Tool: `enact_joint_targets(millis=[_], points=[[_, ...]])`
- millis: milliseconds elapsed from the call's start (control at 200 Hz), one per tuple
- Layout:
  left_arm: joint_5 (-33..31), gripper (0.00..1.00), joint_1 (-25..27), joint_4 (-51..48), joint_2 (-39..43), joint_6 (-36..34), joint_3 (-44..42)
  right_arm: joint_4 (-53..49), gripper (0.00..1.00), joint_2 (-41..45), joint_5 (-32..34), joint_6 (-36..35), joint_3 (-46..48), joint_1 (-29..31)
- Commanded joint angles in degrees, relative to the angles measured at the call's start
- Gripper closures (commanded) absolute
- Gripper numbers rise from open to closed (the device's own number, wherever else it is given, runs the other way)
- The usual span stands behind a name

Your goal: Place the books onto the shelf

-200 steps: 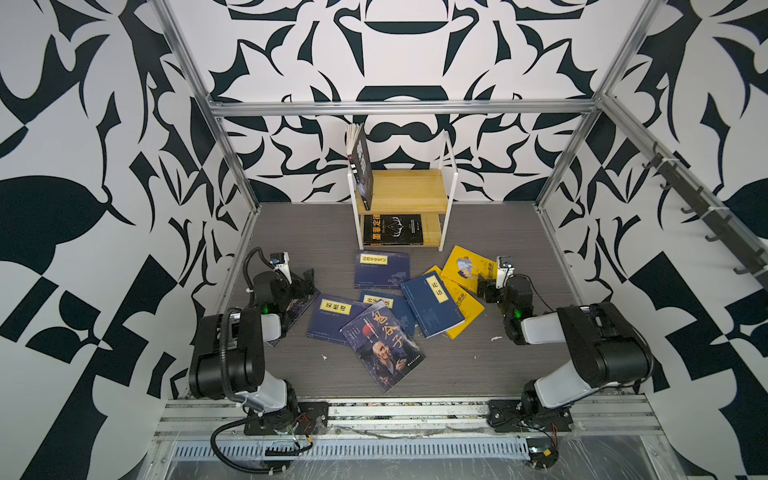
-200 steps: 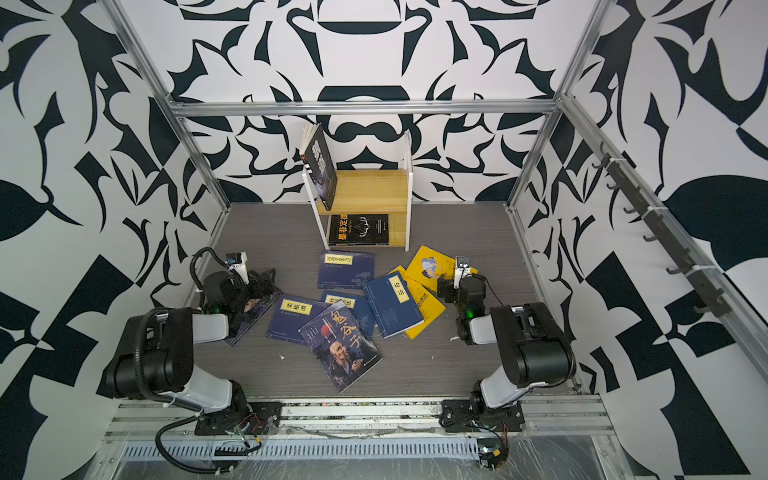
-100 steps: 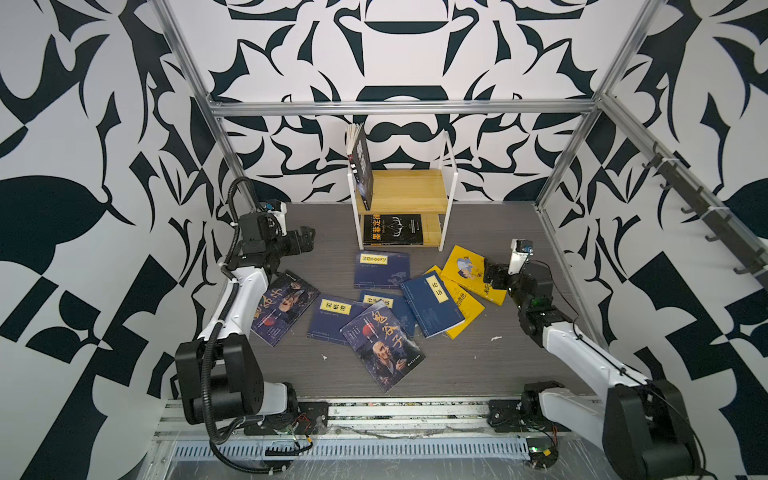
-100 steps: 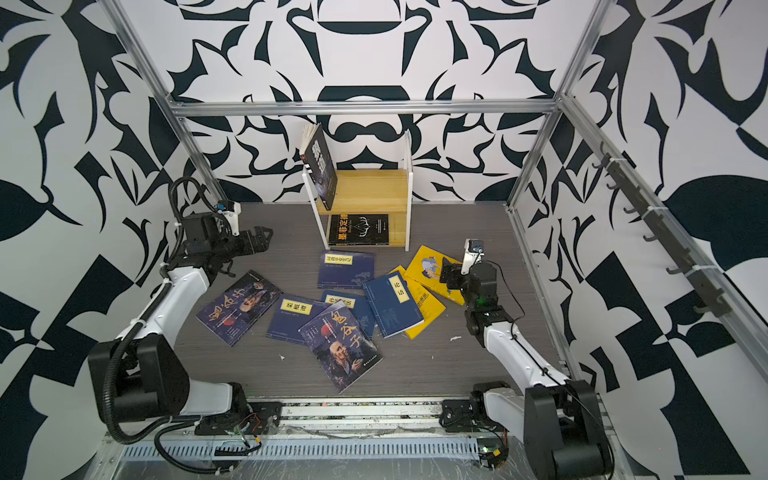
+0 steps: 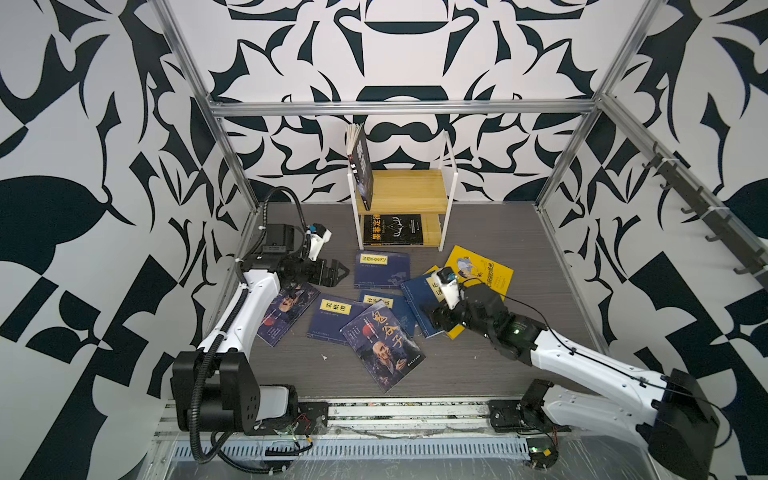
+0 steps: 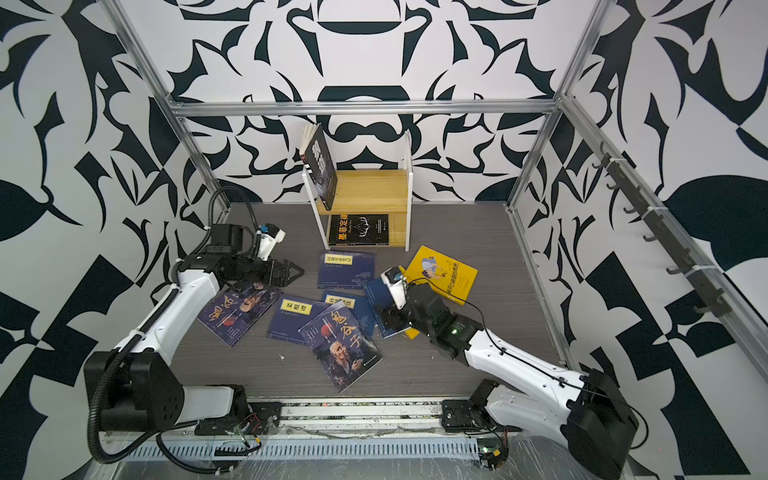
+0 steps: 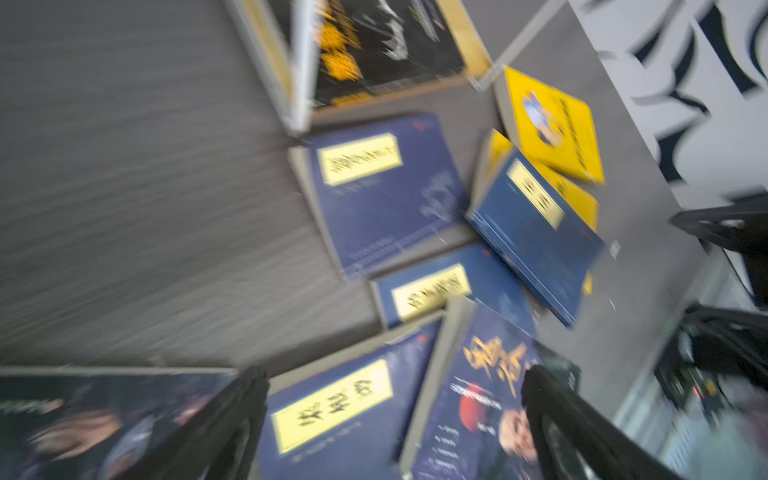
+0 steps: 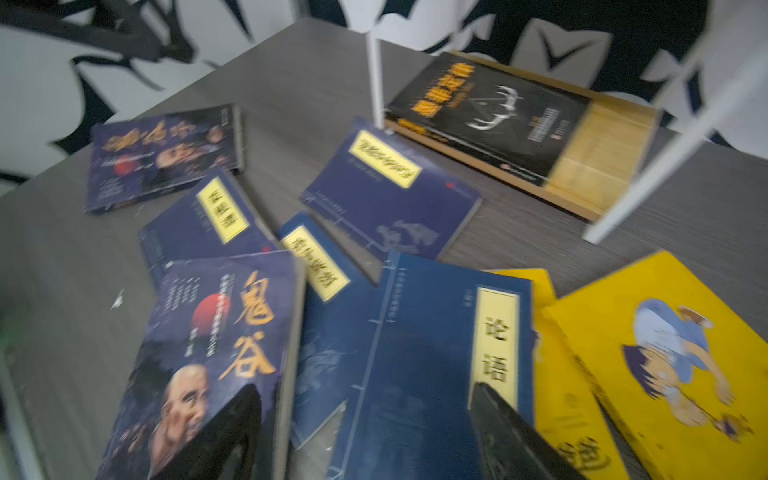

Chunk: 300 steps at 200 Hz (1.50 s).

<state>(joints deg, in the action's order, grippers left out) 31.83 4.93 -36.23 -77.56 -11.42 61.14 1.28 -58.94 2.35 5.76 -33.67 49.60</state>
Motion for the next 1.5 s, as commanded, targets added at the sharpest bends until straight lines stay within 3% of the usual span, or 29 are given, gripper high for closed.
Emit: enact_joint_targets(millis=[0, 305, 560, 1005, 1055, 1285, 1495], points=[[3.68, 0.00, 2.37, -4.79, -3.16, -3.72, -1.72, -1.71, 0.18, 1.90, 2.58, -5.91, 0.80, 5.31], [2.97, 0.05, 9.22, -3.05, -7.68, -2.44, -3.12, -10.07, 0.17, -3.55, 5.96, -20.09, -1.06, 18.23], [0.47, 0.11, 13.00, -0.43, -11.04, -1.24, -3.75, -14.99, 0.14, -14.58, 6.08, -27.95, -4.56, 22.98], [-2.23, 0.14, 16.33, 0.18, -15.54, 0.47, -2.81, -10.11, 0.12, -22.94, 8.15, -29.65, -3.88, 23.80], [-2.49, 0.20, 16.71, 0.32, -16.28, 0.85, -2.72, -9.15, 0.12, -23.83, 10.81, -30.16, -3.92, 23.85], [-3.61, 0.28, 19.05, -0.14, -19.46, 1.35, -1.49, -4.83, 0.11, -27.84, 15.05, -31.58, -4.63, 23.75], [0.91, 0.43, 19.04, -0.11, -19.13, 2.43, -1.68, -1.22, 0.11, -29.47, 17.04, -31.35, -4.91, 22.26]])
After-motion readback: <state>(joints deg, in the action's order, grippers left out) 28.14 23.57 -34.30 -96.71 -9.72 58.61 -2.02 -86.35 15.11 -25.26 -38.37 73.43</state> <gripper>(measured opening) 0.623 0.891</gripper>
